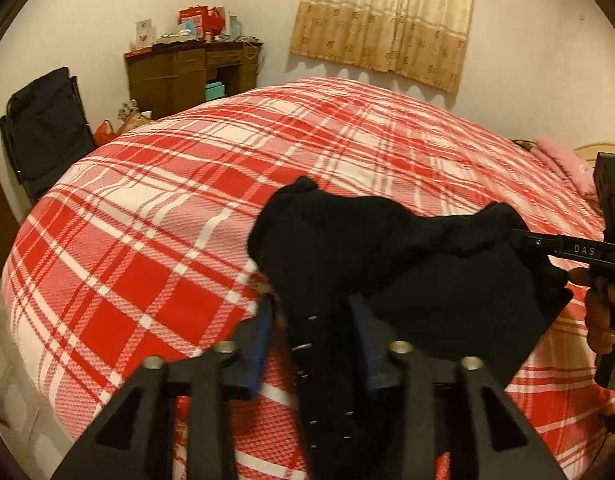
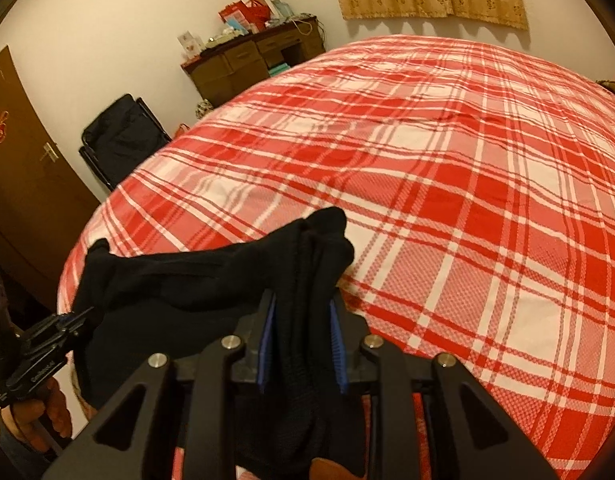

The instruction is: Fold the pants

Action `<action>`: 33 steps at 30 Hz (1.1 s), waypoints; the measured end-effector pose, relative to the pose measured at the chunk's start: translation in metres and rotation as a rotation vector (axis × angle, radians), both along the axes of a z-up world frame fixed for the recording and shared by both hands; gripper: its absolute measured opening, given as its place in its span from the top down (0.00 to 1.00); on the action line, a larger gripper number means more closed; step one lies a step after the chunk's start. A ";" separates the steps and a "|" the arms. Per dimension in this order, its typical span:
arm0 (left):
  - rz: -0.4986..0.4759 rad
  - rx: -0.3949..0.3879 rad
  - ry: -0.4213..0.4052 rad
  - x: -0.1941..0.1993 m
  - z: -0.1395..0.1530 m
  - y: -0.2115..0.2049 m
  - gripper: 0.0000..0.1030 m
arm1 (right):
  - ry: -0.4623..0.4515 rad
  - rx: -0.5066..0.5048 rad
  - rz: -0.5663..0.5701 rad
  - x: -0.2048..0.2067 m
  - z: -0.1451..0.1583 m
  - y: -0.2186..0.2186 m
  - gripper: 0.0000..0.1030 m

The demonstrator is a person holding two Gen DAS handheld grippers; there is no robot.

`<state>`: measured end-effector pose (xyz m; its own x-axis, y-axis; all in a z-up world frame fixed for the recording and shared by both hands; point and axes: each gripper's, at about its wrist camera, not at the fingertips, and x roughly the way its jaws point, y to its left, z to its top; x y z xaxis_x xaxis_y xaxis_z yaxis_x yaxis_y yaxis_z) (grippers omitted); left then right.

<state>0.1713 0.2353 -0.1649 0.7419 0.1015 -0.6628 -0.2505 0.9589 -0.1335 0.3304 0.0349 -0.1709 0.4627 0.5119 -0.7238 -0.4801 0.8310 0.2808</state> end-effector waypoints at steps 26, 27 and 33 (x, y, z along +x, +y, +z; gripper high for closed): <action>0.147 0.023 -0.105 -0.061 0.032 -0.007 0.21 | -0.032 0.023 -0.222 -0.050 0.028 -0.073 0.16; 0.138 0.026 -0.119 -0.065 0.037 -0.013 0.21 | -0.046 0.019 -0.220 -0.061 0.033 -0.077 0.11; 0.057 0.052 -0.195 -0.089 0.068 -0.049 0.21 | -0.160 -0.008 -0.204 -0.139 0.067 -0.094 0.06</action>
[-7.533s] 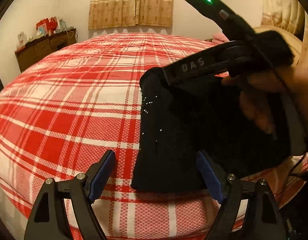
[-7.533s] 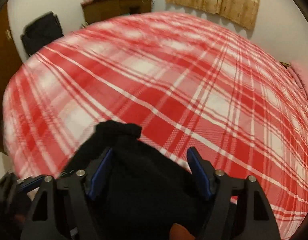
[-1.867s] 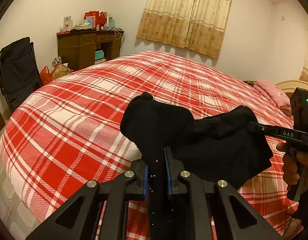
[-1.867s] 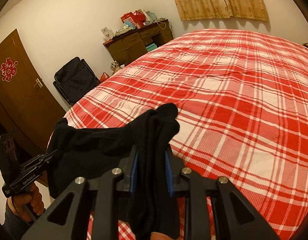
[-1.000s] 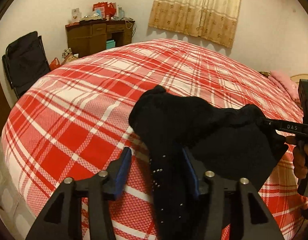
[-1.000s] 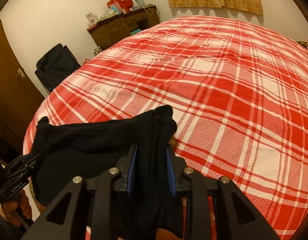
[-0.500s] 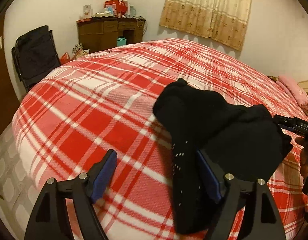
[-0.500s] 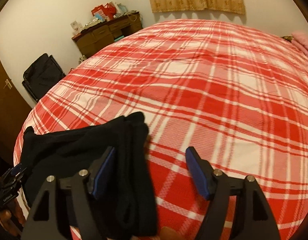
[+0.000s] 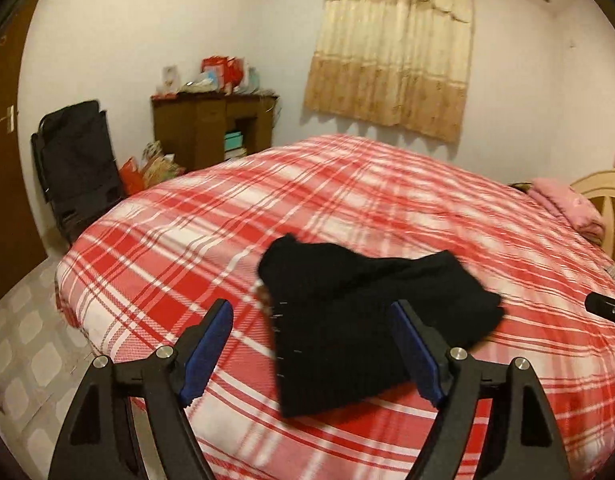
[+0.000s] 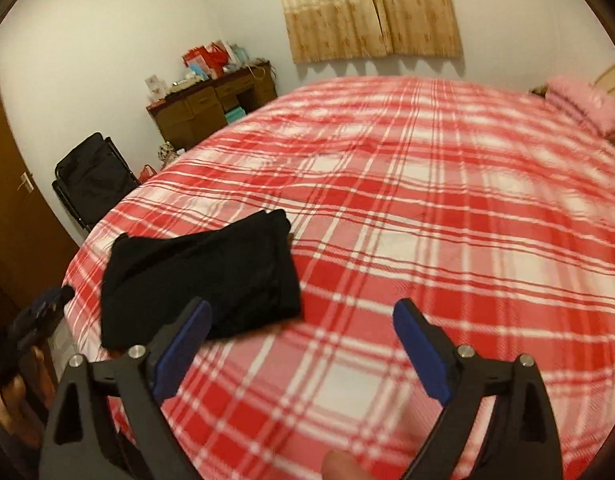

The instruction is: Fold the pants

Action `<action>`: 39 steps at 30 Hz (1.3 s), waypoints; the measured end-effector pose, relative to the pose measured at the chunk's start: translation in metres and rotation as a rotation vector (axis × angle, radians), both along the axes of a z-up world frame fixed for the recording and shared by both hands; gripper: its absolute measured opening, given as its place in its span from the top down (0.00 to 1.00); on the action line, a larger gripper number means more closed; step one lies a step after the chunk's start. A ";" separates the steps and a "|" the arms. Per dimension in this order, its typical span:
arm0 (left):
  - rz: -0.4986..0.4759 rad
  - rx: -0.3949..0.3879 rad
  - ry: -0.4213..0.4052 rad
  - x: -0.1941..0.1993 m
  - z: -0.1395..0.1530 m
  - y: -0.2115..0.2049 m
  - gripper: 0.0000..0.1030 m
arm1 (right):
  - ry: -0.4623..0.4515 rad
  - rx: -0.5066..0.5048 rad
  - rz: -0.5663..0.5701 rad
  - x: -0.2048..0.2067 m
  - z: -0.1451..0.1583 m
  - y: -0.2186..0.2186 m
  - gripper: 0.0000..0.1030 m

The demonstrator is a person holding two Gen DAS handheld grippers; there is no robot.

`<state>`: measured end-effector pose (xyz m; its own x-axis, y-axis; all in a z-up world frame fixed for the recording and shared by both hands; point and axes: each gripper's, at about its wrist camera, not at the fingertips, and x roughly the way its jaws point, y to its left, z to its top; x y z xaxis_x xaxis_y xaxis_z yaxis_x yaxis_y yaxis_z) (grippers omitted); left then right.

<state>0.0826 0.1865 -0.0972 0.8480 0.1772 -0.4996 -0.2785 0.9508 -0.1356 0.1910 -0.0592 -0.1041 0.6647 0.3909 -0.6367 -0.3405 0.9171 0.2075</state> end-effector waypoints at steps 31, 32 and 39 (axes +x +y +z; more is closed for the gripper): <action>-0.024 0.172 -0.105 -0.059 0.066 -0.061 0.11 | -0.372 -0.062 -0.006 -0.130 0.082 -0.027 0.00; -0.024 0.172 -0.109 -0.060 0.067 -0.061 0.11 | -0.374 -0.065 -0.007 -0.130 0.083 -0.027 0.00; -0.028 0.174 -0.112 -0.061 0.065 -0.061 0.11 | -0.380 -0.064 -0.002 -0.132 0.083 -0.026 0.00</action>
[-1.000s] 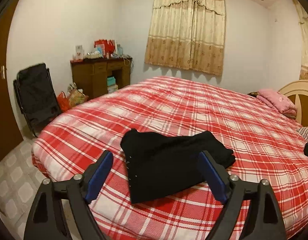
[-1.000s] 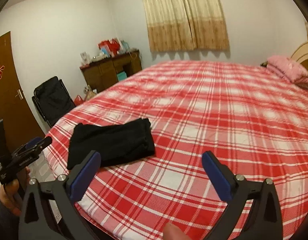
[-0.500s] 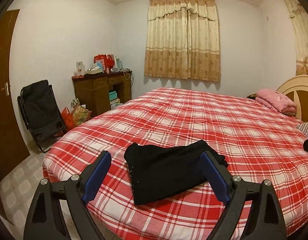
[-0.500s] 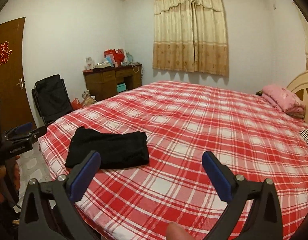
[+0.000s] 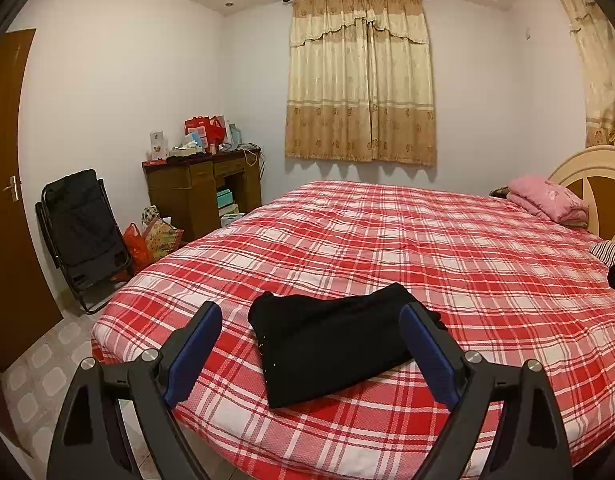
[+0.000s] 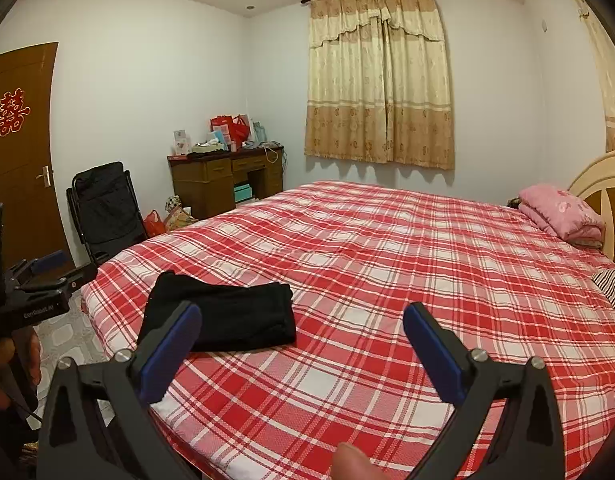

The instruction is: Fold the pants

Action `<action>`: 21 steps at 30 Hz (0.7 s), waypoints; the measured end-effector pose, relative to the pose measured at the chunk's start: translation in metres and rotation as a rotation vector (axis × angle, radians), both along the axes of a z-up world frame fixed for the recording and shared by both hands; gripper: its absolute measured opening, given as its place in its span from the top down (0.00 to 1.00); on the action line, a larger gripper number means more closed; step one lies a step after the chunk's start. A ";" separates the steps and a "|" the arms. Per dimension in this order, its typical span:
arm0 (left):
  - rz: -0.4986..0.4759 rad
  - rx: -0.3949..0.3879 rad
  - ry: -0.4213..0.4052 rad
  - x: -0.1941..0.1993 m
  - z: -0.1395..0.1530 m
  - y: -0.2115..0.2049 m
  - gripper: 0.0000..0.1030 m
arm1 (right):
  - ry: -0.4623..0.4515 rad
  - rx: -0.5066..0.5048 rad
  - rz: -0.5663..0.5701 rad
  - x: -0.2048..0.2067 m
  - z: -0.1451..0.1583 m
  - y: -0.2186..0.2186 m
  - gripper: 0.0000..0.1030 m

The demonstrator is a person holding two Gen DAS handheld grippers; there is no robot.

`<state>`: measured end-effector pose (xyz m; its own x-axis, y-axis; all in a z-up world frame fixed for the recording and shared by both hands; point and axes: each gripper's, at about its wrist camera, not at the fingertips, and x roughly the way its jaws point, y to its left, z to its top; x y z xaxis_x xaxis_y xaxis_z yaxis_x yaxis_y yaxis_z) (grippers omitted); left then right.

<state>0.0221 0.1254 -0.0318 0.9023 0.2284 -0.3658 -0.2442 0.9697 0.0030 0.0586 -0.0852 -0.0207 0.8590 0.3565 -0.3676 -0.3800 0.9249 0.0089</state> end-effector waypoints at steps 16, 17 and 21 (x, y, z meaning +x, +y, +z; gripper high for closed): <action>-0.023 -0.009 -0.024 -0.004 0.003 -0.003 0.11 | -0.025 -0.002 0.012 -0.010 0.006 -0.001 0.00; -0.025 -0.009 -0.023 -0.004 0.003 -0.003 0.11 | -0.025 -0.003 0.012 -0.009 0.005 -0.001 0.00; -0.036 -0.008 -0.017 -0.002 0.001 -0.004 0.11 | -0.023 -0.010 0.013 -0.009 0.005 -0.001 0.00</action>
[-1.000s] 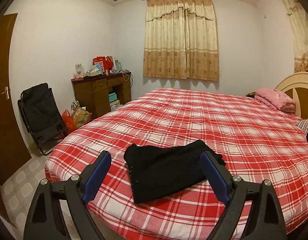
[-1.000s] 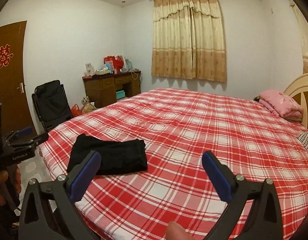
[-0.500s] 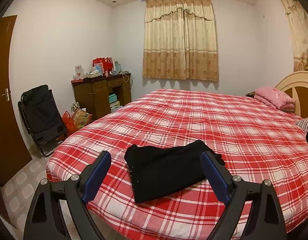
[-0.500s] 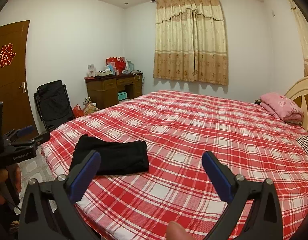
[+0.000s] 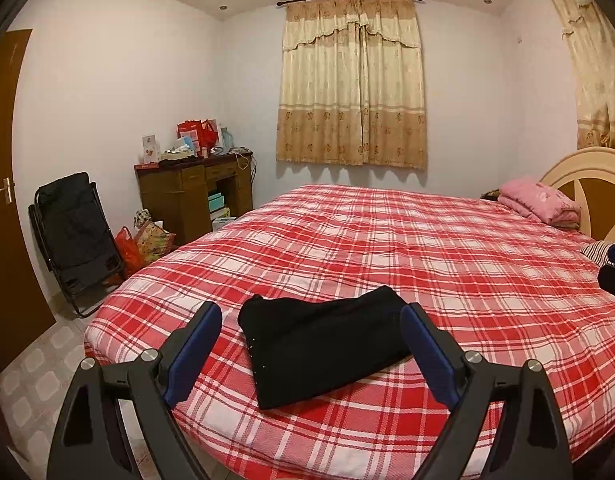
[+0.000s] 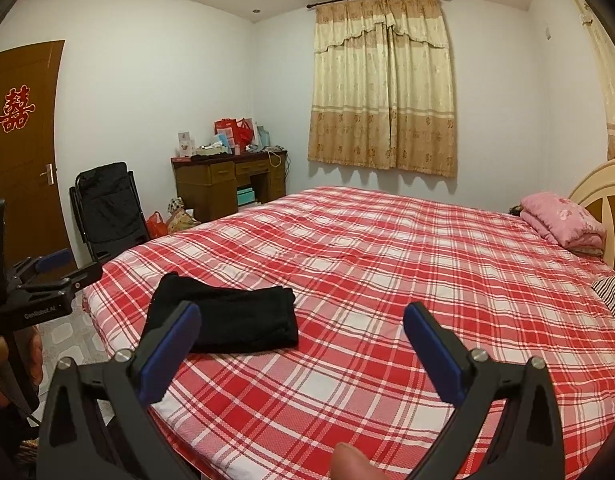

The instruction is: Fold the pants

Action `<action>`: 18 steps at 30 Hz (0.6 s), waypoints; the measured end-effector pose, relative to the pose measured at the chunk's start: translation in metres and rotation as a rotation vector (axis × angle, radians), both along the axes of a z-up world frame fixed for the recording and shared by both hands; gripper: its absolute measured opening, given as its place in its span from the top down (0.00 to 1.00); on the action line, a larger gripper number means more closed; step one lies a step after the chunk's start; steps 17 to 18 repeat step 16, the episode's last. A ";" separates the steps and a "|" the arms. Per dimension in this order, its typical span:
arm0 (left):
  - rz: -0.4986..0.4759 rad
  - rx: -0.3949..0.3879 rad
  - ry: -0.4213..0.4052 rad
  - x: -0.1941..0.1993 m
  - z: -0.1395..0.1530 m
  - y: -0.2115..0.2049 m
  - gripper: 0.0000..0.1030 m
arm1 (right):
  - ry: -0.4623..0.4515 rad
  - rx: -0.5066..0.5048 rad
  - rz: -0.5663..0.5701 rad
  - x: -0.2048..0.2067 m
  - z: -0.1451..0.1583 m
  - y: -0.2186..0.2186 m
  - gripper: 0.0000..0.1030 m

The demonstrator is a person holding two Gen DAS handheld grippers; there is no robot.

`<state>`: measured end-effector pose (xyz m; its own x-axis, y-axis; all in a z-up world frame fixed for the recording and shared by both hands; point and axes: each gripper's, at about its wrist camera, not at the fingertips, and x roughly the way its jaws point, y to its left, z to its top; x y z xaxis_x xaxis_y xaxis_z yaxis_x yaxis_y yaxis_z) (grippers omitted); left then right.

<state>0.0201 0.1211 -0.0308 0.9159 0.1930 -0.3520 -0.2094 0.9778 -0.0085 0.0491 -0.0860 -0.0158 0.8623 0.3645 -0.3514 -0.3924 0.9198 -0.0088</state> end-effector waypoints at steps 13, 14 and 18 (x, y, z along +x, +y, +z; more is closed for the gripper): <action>-0.006 0.035 0.010 -0.001 -0.008 -0.003 0.07 | 0.011 -0.024 0.001 0.004 -0.004 0.004 0.00; -0.006 0.036 0.008 -0.001 -0.007 -0.003 0.07 | 0.012 -0.026 0.000 0.005 -0.005 0.005 0.00; -0.006 0.040 0.007 -0.001 -0.007 -0.003 0.07 | 0.014 -0.030 0.001 0.005 -0.006 0.006 0.00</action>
